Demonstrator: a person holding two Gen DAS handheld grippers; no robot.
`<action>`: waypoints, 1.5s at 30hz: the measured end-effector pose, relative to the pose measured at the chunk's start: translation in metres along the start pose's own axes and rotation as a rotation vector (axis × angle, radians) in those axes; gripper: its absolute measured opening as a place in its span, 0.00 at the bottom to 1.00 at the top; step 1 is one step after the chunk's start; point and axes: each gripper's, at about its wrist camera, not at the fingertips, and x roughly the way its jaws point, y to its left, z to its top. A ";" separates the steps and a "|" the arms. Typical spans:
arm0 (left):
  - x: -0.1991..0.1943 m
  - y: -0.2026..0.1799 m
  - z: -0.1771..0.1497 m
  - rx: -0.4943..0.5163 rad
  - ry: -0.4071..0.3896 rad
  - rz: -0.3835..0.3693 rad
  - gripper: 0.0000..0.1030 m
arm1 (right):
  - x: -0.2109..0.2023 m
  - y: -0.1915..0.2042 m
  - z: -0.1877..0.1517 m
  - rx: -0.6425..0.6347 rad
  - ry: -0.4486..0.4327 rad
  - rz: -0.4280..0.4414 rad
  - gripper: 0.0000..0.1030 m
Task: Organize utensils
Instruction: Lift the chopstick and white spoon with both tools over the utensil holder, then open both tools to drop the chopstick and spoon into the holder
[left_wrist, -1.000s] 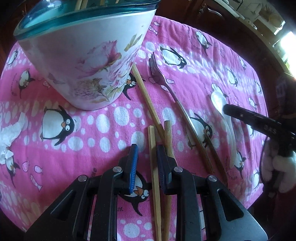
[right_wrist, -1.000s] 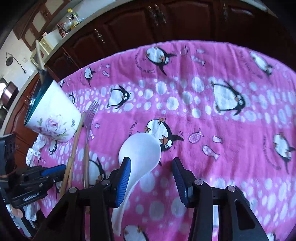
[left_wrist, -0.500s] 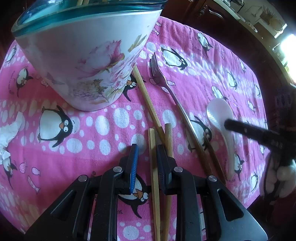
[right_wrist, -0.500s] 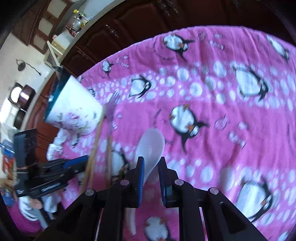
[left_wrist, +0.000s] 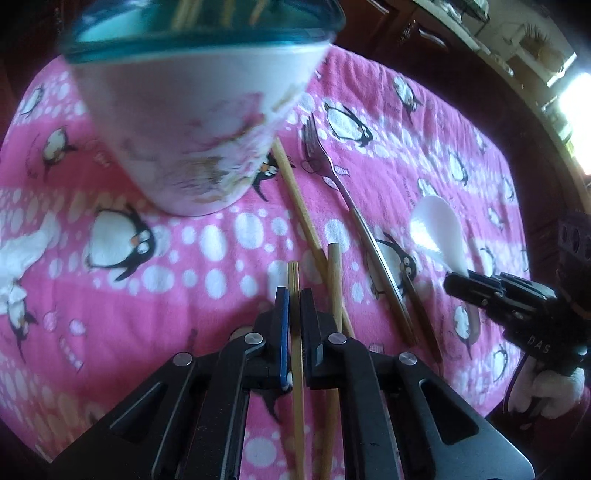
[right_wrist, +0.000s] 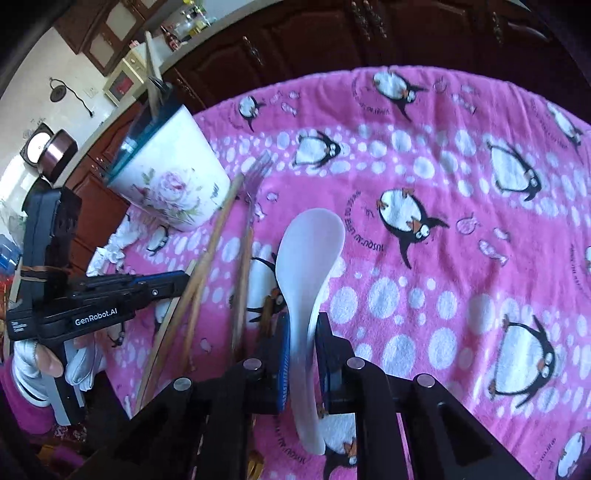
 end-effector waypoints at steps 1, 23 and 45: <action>-0.005 0.003 -0.001 -0.010 -0.009 -0.005 0.04 | -0.004 -0.001 0.000 0.006 -0.009 0.003 0.12; -0.194 0.028 0.015 -0.041 -0.339 -0.128 0.04 | -0.058 0.097 0.076 -0.125 -0.218 0.165 0.12; -0.254 0.067 0.154 -0.083 -0.659 0.132 0.04 | 0.026 0.153 0.155 -0.230 -0.350 0.255 0.12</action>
